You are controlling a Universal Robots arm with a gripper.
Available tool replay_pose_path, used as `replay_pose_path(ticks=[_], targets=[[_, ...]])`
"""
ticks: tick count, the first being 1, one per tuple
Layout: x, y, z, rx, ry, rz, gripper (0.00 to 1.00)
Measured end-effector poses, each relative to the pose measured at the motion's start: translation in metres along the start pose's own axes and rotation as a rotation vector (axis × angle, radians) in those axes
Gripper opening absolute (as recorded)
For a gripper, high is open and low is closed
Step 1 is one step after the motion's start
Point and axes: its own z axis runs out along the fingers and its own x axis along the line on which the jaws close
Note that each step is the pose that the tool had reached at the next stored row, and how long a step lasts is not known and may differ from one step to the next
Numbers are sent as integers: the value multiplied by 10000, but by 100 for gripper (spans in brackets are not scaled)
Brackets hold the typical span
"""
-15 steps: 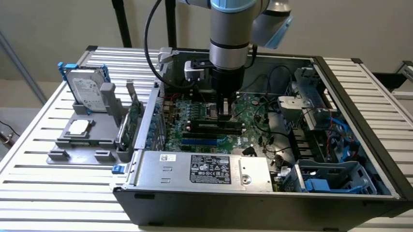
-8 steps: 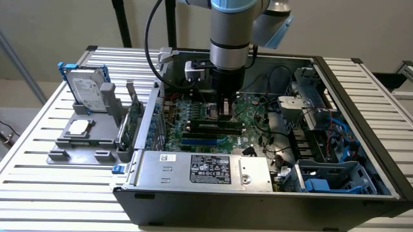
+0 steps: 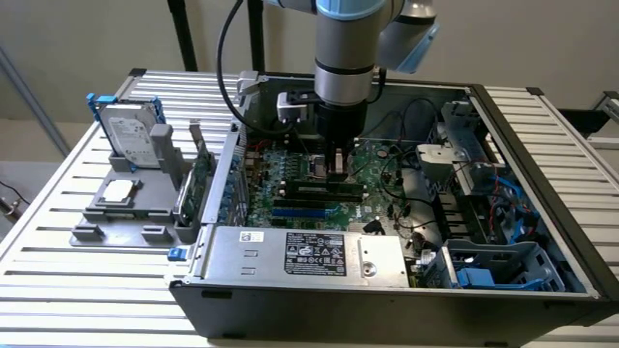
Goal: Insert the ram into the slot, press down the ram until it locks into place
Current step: 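Insert the ram into the slot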
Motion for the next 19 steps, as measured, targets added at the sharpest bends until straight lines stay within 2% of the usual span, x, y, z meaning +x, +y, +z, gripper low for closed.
replay_pose_path(ticks=[19], targets=[[-2,15,20,16,-6,-194,13]])
